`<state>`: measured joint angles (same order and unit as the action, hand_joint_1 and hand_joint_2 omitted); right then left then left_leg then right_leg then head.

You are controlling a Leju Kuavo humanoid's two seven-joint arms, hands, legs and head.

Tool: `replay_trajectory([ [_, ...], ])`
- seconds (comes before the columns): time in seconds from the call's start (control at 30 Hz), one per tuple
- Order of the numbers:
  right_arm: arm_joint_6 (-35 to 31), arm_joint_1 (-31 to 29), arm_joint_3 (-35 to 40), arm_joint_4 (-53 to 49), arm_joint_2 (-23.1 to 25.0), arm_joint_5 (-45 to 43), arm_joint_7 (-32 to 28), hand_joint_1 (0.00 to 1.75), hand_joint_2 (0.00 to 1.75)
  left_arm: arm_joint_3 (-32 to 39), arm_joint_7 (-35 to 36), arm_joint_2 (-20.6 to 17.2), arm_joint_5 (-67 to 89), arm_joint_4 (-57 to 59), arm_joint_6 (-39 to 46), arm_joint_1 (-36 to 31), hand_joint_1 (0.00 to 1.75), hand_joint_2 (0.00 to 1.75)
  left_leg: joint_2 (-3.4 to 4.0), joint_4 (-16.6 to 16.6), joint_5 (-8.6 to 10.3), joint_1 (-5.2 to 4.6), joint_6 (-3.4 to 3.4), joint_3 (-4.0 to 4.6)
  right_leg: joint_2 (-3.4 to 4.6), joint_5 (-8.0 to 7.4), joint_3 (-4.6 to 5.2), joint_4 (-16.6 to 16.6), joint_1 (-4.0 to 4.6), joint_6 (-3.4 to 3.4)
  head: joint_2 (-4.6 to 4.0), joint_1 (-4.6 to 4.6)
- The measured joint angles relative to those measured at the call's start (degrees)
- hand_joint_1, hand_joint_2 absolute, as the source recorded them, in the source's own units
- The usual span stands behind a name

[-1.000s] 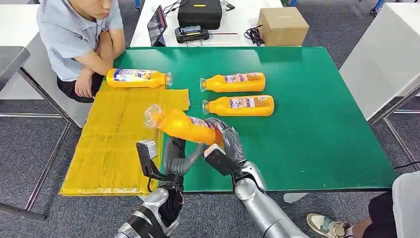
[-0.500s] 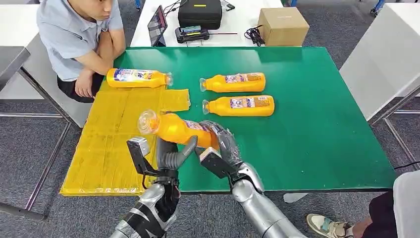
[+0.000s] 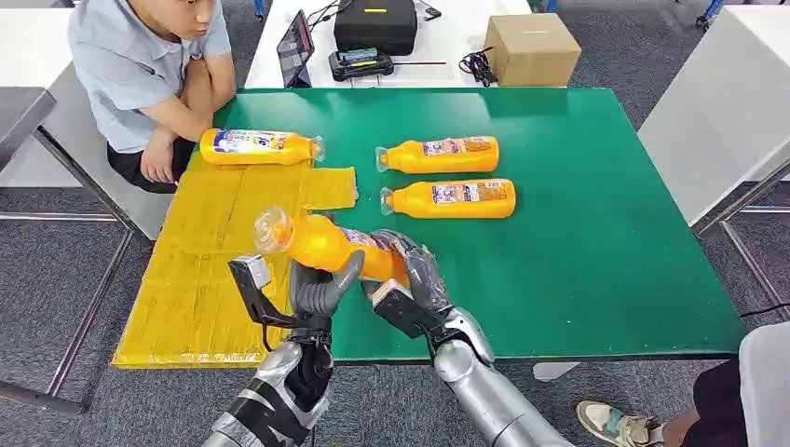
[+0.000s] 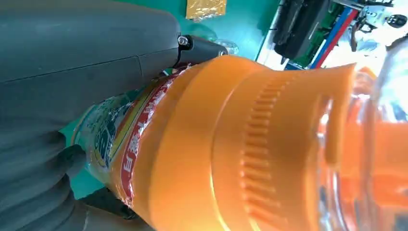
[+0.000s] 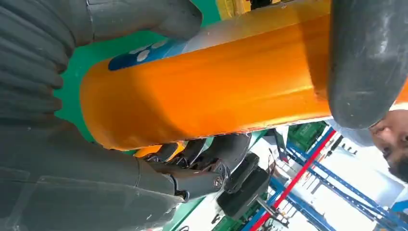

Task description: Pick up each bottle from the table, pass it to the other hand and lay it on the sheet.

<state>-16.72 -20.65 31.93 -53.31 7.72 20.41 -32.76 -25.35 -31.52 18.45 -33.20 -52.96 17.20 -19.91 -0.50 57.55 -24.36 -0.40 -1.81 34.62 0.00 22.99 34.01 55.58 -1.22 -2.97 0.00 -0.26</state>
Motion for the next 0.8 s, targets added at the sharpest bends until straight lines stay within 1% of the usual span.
replay_trajectory([
  [0.23,0.28,0.01,0.00,0.00,0.00,-0.98,-0.04,1.75,1.75,0.63,0.63,0.00,0.35,0.00,0.33,0.00,1.75,1.75,0.00,0.00,0.00,0.00,0.00,0.00,0.00,0.00,0.00,0.00,0.00,0.00,0.00,-0.02],
  [0.27,0.33,0.01,0.00,0.00,0.00,-1.25,-0.02,1.71,1.75,0.63,0.66,0.00,0.77,0.00,0.75,-0.01,1.75,1.75,0.00,0.00,0.00,0.00,0.00,0.00,0.00,0.00,0.00,0.00,0.00,0.00,0.00,-0.02],
  [0.3,0.44,0.04,-0.02,0.00,0.00,-1.57,0.00,1.43,1.75,0.61,0.66,0.00,1.20,0.00,0.92,-0.01,1.75,1.75,0.00,0.00,0.00,0.00,0.00,-0.01,0.00,0.00,0.00,0.00,0.00,0.00,0.00,-0.02],
  [0.33,0.50,0.06,-0.02,0.00,0.00,-1.92,0.04,0.44,1.75,0.57,0.57,0.00,1.66,0.00,1.29,-0.01,1.75,1.75,0.00,0.00,0.00,0.00,0.00,-0.01,0.00,0.00,0.01,0.00,0.00,0.00,0.00,-0.02],
  [0.4,0.63,0.09,-0.15,0.00,0.00,-2.42,0.07,0.00,1.75,0.28,0.44,0.00,2.71,0.00,1.79,-0.01,1.75,1.75,0.00,0.00,0.00,0.00,0.00,0.00,0.00,0.00,0.00,0.00,0.00,0.00,0.00,-0.02],
  [0.53,0.24,0.26,-0.42,-0.33,0.00,-2.38,0.18,0.00,1.75,-0.66,0.44,-0.02,4.54,-0.09,2.73,0.01,1.75,1.75,0.00,0.00,0.00,0.00,0.00,0.01,0.00,0.00,0.00,0.00,0.00,0.00,0.00,-0.02],
  [0.57,-0.02,0.27,-0.46,-0.37,0.00,-2.40,0.24,0.00,0.00,-0.83,0.63,-0.02,4.94,-0.28,3.14,0.02,1.75,1.75,0.00,0.00,0.00,0.00,0.00,0.01,0.00,0.00,0.00,0.00,0.00,0.00,0.00,-0.02],
  [0.8,-1.81,1.02,-1.20,-0.68,0.46,-2.89,0.55,0.00,0.00,-2.41,1.44,-0.53,8.99,-1.99,5.64,0.51,1.75,1.75,0.00,0.00,0.00,0.00,0.00,0.00,0.00,0.00,0.00,0.00,0.00,0.00,0.00,-0.02],
])
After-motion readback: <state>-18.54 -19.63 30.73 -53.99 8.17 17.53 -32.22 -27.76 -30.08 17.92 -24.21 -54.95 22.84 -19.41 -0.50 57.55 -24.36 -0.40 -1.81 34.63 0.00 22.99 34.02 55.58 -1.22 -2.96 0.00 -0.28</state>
